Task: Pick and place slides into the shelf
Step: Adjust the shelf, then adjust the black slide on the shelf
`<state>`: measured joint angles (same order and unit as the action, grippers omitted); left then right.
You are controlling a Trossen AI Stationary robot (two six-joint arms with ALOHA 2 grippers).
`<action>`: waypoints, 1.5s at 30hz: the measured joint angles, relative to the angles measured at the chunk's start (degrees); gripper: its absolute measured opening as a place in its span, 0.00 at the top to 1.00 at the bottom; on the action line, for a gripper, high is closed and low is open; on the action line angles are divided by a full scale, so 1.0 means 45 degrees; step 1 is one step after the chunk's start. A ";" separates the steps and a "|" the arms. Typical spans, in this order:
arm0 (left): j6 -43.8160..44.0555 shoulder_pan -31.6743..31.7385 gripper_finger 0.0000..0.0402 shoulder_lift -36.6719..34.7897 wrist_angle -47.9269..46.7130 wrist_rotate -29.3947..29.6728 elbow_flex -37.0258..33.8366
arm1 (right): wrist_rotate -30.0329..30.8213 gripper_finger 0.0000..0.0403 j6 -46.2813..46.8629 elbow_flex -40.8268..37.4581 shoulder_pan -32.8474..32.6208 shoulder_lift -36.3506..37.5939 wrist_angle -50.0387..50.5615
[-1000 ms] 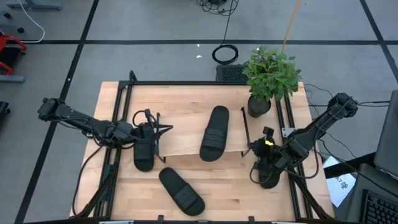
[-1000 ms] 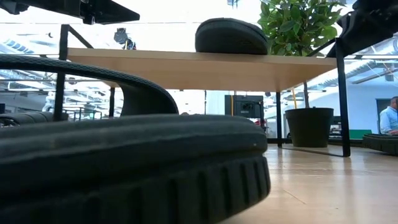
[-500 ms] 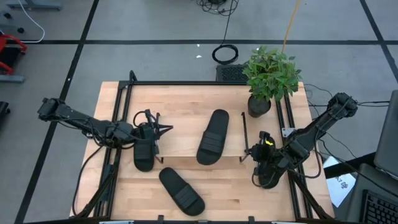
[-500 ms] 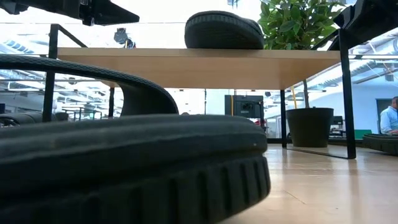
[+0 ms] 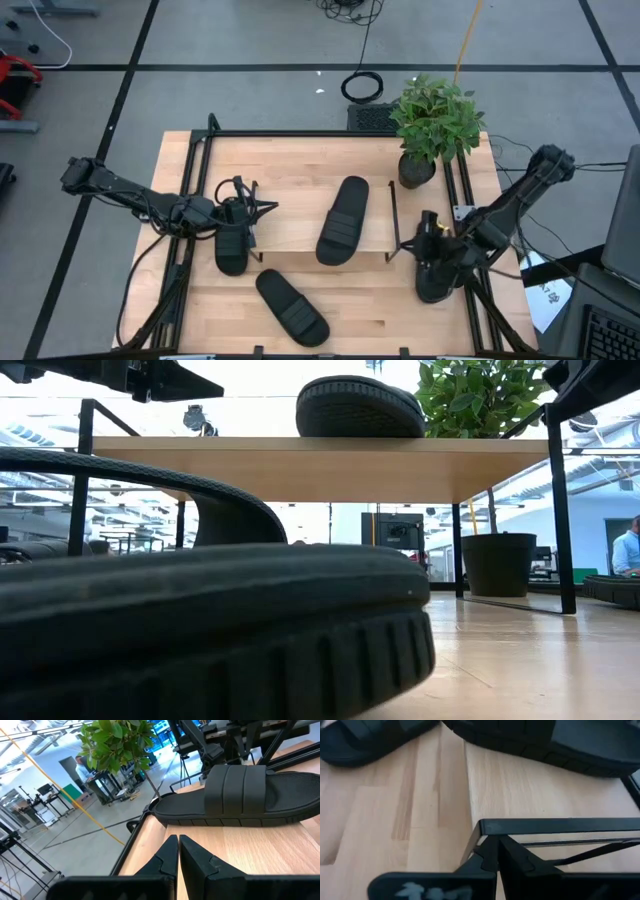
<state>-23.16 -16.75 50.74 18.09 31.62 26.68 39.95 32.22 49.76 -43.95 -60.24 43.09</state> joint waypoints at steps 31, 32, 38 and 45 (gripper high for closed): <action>-0.0559 0.0000 0.95 0.0005 -0.0058 0.0000 0.0000 | -0.4469 1.00 -0.9633 -0.8485 0.1408 0.8013 -1.4204; -0.0596 0.0000 0.95 0.0005 -0.0058 0.0000 0.0000 | -0.4506 1.00 -0.9675 -0.8485 0.1528 0.8479 -1.4037; -0.0598 0.0000 0.95 0.0005 -0.0058 -0.0005 0.0000 | -0.3913 1.00 -0.9706 -0.8471 0.1760 1.0980 -1.2386; -0.0378 0.0000 0.95 0.0005 -0.0048 -0.0248 0.0000 | -0.2542 1.00 -0.8636 -0.8476 0.1765 1.1587 -1.1618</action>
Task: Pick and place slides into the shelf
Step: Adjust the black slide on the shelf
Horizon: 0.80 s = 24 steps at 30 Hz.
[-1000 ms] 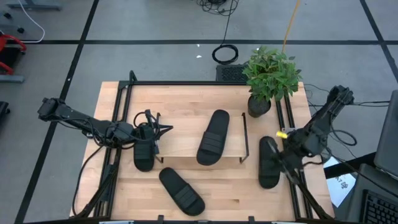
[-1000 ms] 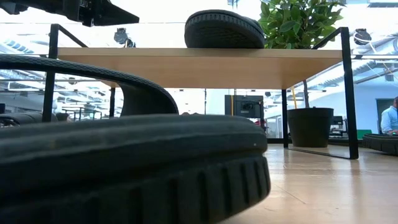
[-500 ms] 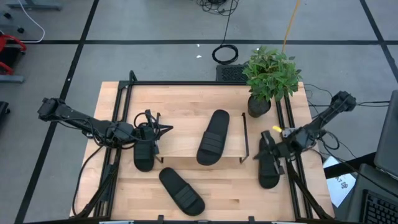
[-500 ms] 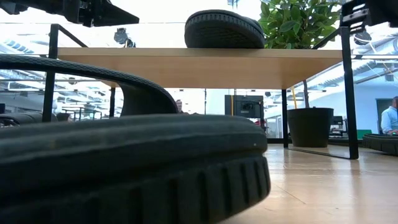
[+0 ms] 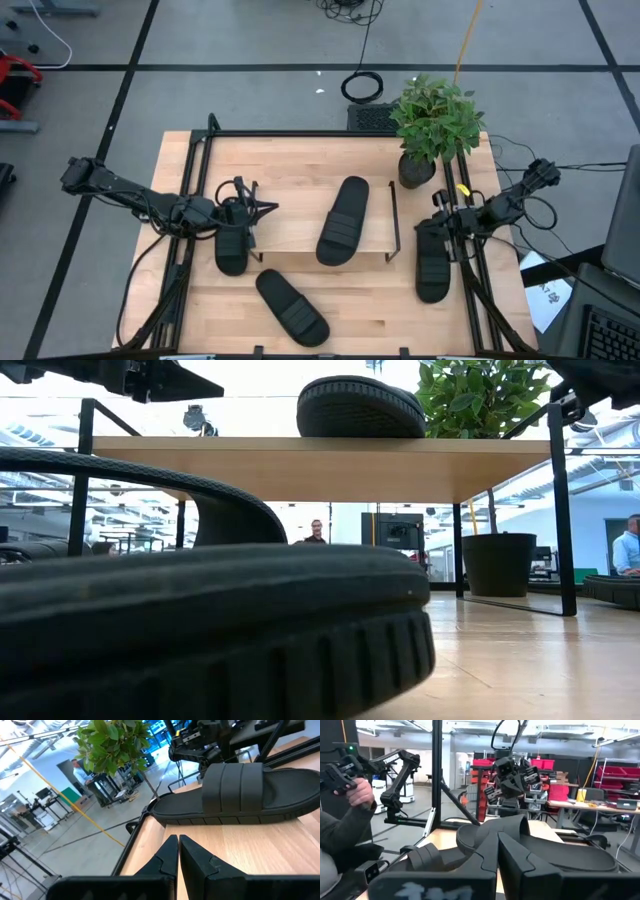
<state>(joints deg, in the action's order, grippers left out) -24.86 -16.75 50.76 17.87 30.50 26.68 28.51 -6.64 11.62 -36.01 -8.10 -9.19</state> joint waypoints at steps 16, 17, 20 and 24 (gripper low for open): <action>-0.1243 -0.0405 0.95 0.5734 -0.3104 -0.0195 0.5782 | -0.0021 1.00 -0.2399 0.0000 -0.0005 -0.0049 -0.1248; -0.1541 -0.0413 0.95 0.6215 -0.3096 0.0107 0.6177 | -0.0024 1.00 -0.2656 0.0000 -0.0005 -0.0044 -0.1469; -0.2211 -0.0403 0.95 0.7551 -0.3108 0.1431 0.7288 | -0.0019 1.00 -0.3244 0.0000 -0.0005 -0.0044 -0.1622; -0.2871 -0.0437 0.95 0.8907 -0.3506 0.3336 0.8659 | -0.0019 1.00 -0.3497 0.0000 -0.0005 -0.0044 -0.1588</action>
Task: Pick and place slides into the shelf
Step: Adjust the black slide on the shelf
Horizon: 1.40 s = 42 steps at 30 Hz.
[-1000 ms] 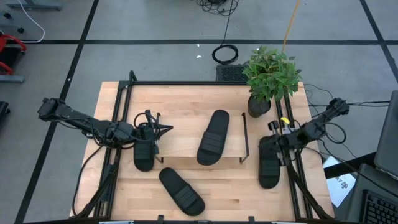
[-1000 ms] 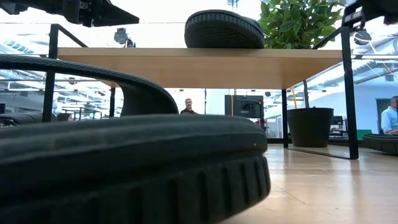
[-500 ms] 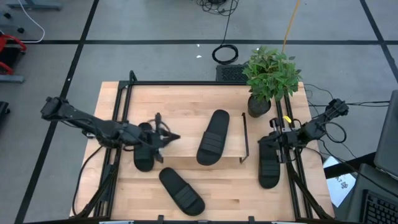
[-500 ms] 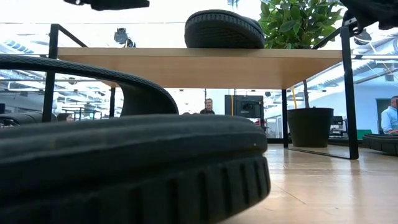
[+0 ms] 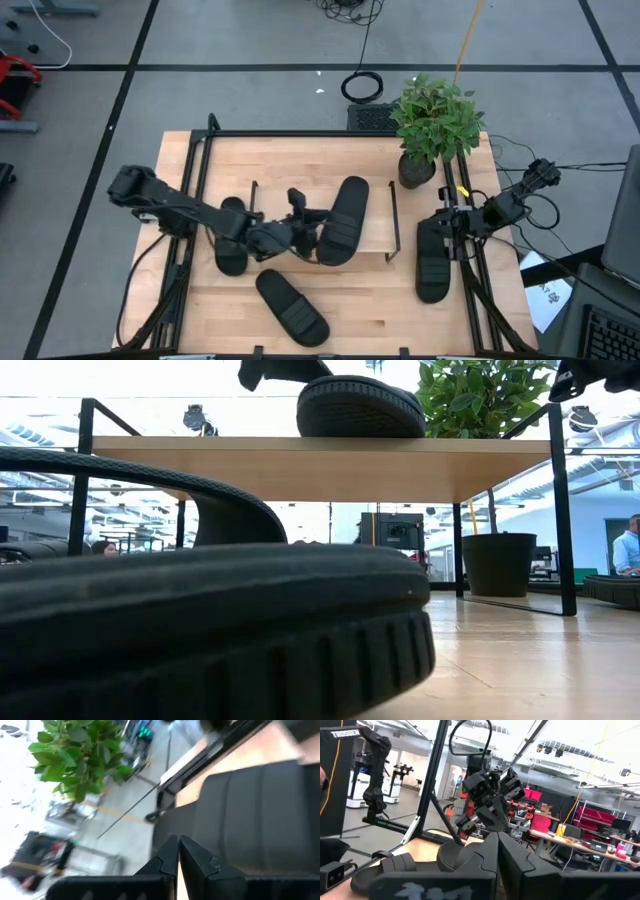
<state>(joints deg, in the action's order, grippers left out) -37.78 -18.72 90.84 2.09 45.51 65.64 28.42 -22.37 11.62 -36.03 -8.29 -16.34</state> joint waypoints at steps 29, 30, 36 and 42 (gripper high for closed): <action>0.2818 -0.1967 0.37 0.2653 -0.4663 0.2247 0.2843 | -0.0029 1.00 0.0360 0.0000 -0.0004 -0.0010 0.0068; 0.2605 -0.1948 0.37 0.2739 -0.4550 0.2584 0.2843 | -0.0029 1.00 0.0377 0.0000 -0.0004 -0.0010 0.0068; 0.1830 -0.1825 0.37 0.2920 -0.3994 0.3138 0.2843 | -0.0034 1.00 0.0379 0.0000 -0.0005 -0.0010 0.0068; 0.1646 -0.1433 0.37 0.2920 -0.3925 0.3129 0.2843 | -0.0034 1.00 0.0359 0.0000 -0.0005 -0.0010 0.0068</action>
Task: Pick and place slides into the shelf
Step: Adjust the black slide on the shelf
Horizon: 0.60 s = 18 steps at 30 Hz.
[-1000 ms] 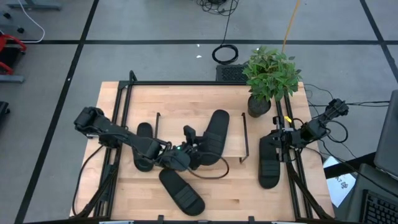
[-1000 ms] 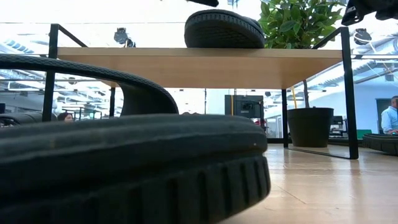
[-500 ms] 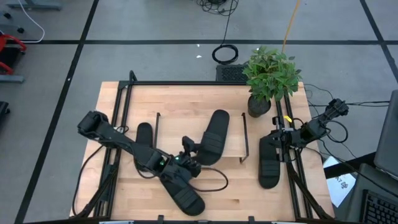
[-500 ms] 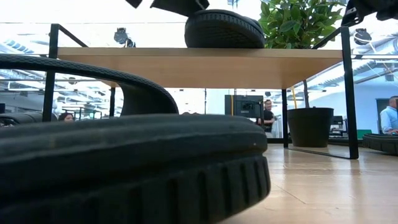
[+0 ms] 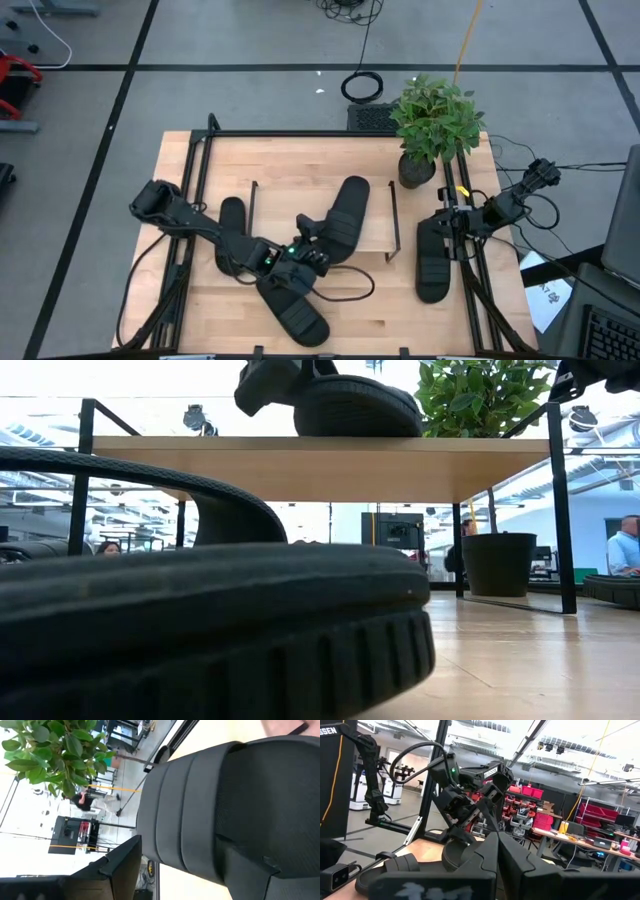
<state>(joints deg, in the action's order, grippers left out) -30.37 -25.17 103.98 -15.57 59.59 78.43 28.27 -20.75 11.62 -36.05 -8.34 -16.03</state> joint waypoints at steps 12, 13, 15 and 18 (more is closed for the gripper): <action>-0.0185 0.0505 0.59 -0.0019 -0.0242 -0.1709 0.0000 | -0.0005 1.00 -0.0206 0.0000 0.0000 0.0000 0.0004; -0.0147 0.0505 0.65 -0.0019 -0.0233 -0.1698 0.0000 | 0.0000 1.00 -0.0224 0.0000 0.0000 0.0000 0.0005; -0.0147 0.0477 0.79 -0.0019 -0.0165 -0.1515 0.0000 | -0.0004 1.00 -0.0241 0.0000 0.0003 0.0000 0.0005; -0.0471 0.0412 0.96 -0.0019 -0.0141 -0.1350 0.0000 | -0.0005 1.00 -0.0257 0.0000 0.0000 0.0000 0.0005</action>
<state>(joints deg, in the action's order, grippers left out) -32.49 -23.31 103.90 -16.21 53.52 78.43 28.25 -21.91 11.62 -36.05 -8.34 -16.01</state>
